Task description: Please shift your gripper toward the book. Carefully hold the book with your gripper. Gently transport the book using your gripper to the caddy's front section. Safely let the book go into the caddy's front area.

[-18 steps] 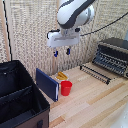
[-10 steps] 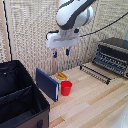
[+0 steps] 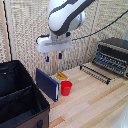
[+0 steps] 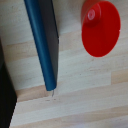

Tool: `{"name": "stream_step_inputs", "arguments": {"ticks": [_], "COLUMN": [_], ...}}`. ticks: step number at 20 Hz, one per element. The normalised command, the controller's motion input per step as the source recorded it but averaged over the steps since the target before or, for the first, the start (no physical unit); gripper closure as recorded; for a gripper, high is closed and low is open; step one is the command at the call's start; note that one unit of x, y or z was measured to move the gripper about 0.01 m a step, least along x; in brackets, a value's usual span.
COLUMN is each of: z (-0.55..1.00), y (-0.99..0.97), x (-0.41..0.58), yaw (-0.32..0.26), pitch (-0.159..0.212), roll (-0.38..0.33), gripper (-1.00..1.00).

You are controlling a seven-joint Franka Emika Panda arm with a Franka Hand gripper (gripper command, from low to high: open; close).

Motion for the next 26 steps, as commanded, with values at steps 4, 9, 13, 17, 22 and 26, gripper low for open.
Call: {"name": "stream_step_inputs", "arguments": {"ticks": [4, 9, 13, 17, 22, 26], "z": [-0.18, -0.24, -0.28, -0.30, -0.28, -0.25], "y": [0.21, 0.04, 0.00, 0.00, 0.00, 0.00], "x": [0.265, 0.327, 0.331, 0.302, 0.275, 0.209], "yaw": [0.143, 0.161, 0.139, 0.100, 0.070, 0.068], "pitch": [-0.007, -0.002, 0.000, 0.000, 0.004, 0.022], "roll": [-0.019, -0.001, 0.000, 0.000, 0.001, 0.001], "gripper": [-1.00, -1.00, -1.00, -1.00, -1.00, -1.00]}}
